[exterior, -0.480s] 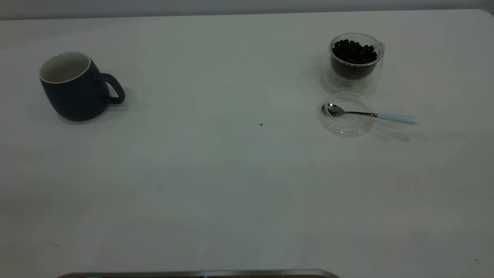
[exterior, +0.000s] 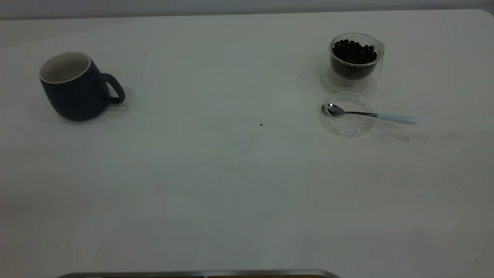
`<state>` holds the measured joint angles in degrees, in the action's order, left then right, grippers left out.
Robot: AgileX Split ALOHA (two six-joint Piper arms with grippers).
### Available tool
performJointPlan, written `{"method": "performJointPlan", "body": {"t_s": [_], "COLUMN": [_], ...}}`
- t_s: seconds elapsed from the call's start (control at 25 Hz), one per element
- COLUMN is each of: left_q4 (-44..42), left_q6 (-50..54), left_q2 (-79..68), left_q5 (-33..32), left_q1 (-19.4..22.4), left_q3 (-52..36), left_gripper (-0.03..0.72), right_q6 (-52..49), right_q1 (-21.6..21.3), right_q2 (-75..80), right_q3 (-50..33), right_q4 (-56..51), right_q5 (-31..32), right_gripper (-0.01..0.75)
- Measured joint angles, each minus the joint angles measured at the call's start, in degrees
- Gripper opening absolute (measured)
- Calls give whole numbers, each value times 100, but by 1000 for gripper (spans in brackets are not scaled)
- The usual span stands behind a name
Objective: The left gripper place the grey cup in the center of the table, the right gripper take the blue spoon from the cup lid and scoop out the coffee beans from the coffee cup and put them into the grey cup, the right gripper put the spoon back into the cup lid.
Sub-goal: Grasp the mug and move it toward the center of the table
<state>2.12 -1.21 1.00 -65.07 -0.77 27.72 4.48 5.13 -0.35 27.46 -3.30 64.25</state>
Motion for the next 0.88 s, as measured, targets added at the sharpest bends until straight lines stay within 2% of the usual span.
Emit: {"method": "performJointPlan", "body": {"t_s": [0.88], "left_q4": [5], "left_q6": [56], "left_q2": [-32], "left_q5": [-29], "left_q1": [0], "left_q3": [20], "left_gripper": [545], "right_q6": [4], "right_q1": [0], "right_q2": [0], "right_q3": [0], "right_q4": [0], "right_q5": [0], "right_gripper": [395]}}
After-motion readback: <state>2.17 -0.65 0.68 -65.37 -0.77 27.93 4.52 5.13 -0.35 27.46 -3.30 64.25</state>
